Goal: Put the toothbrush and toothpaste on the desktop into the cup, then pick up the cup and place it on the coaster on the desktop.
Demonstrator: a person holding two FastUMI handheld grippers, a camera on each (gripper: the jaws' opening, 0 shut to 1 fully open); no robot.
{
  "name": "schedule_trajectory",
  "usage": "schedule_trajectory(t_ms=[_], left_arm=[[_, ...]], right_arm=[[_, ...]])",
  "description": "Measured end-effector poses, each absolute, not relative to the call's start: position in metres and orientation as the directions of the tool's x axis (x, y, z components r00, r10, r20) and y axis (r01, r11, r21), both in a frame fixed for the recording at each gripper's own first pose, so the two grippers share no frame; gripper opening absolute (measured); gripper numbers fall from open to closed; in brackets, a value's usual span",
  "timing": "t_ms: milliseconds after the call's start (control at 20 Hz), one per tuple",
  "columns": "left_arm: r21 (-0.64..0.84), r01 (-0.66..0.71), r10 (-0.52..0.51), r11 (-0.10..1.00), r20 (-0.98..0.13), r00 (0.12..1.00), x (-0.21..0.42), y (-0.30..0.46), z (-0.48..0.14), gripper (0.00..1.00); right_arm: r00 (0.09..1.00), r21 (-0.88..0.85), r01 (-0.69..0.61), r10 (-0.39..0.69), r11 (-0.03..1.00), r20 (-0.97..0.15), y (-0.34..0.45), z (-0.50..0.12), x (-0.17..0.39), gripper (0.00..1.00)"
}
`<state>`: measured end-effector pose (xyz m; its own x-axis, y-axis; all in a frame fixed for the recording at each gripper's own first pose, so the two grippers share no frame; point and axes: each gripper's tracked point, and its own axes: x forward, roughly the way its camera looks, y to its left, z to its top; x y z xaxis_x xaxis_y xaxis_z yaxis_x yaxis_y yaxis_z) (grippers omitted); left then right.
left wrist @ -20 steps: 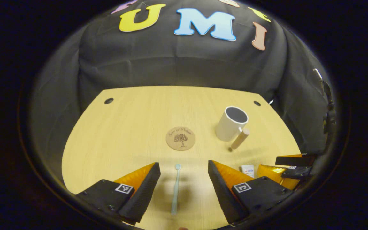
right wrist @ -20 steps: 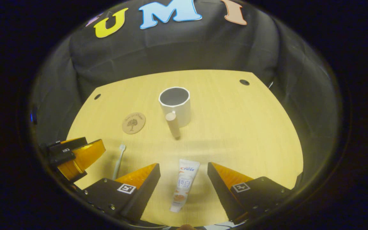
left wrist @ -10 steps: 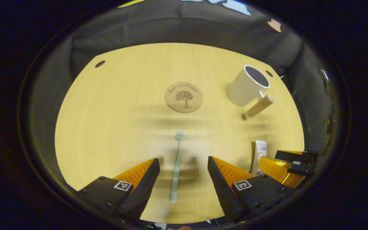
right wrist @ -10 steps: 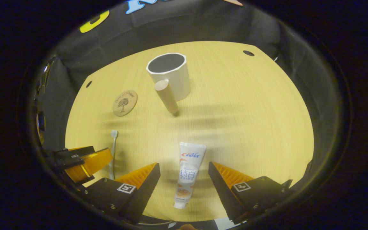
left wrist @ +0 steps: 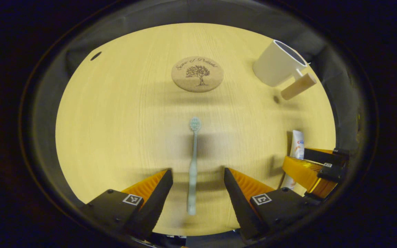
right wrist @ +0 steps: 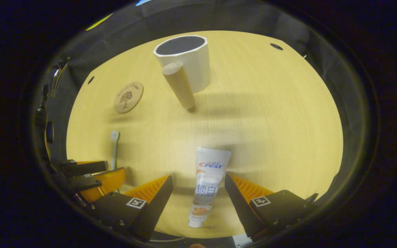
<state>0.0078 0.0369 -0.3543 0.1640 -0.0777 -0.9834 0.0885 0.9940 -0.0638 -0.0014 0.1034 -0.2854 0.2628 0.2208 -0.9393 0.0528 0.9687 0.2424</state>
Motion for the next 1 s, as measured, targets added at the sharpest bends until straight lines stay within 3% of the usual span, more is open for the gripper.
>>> schedule_trajectory(t_ms=[250,450,500,550,600,650,700,750,800,850,900,1000], left_arm=[[-0.009,0.122,-0.029,0.992,-0.986,0.166,0.007,0.044,-0.358,0.97],[-0.005,0.142,-0.032,0.99,-0.982,0.187,0.007,0.035,-0.359,0.85],[-0.004,0.152,-0.034,0.988,-0.98,0.195,0.008,0.033,-0.358,0.72],[-0.004,0.157,-0.036,0.988,-0.978,0.203,0.008,0.031,-0.358,0.67],[-0.004,0.165,-0.04,0.986,-0.976,0.212,0.009,0.03,-0.359,0.51],[-0.008,0.17,-0.046,0.985,-0.974,0.22,0.009,0.03,-0.359,0.46],[-0.009,0.167,-0.048,0.986,-0.971,0.233,0.01,0.031,-0.359,0.33],[-0.016,0.164,-0.056,0.986,-0.969,0.24,0.01,0.032,-0.356,0.26],[-0.025,0.176,-0.069,0.984,-0.967,0.246,0.01,0.032,-0.358,0.19],[-0.025,0.186,-0.072,0.982,-0.965,0.254,0.01,0.033,-0.357,0.19],[-0.027,0.193,-0.078,0.981,-0.962,0.26,0.009,0.033,-0.359,0.12],[-0.009,0.219,-0.069,0.976,-0.961,0.27,0.009,0.032,-0.357,0.13]], right_arm=[[0.218,0.22,0.059,0.202,0.974,-0.955,0.1,-0.298,-0.006,0.95],[0.204,0.206,0.06,0.19,0.977,-0.96,0.099,-0.297,-0.006,0.87],[0.206,0.195,0.061,0.179,0.979,-0.962,0.097,-0.299,-0.007,0.84],[0.202,0.181,0.061,0.166,0.982,-0.965,0.094,-0.299,-0.008,0.78],[0.204,0.175,0.064,0.159,0.982,-0.966,0.091,-0.3,-0.008,0.66],[0.205,0.173,0.069,0.156,0.982,-0.966,0.09,-0.301,-0.009,0.55],[0.209,0.179,0.067,0.162,0.982,-0.965,0.088,-0.3,-0.009,0.49],[0.209,0.189,0.072,0.171,0.979,-0.963,0.089,-0.301,-0.01,0.48],[0.22,0.191,0.068,0.172,0.979,-0.96,0.088,-0.3,-0.01,0.38],[0.222,0.202,0.083,0.179,0.976,-0.958,0.089,-0.3,-0.01,0.4],[0.231,0.207,0.077,0.184,0.975,-0.955,0.088,-0.301,-0.009,0.36],[0.236,0.213,0.061,0.193,0.975,-0.952,0.088,-0.299,-0.011,0.34]])
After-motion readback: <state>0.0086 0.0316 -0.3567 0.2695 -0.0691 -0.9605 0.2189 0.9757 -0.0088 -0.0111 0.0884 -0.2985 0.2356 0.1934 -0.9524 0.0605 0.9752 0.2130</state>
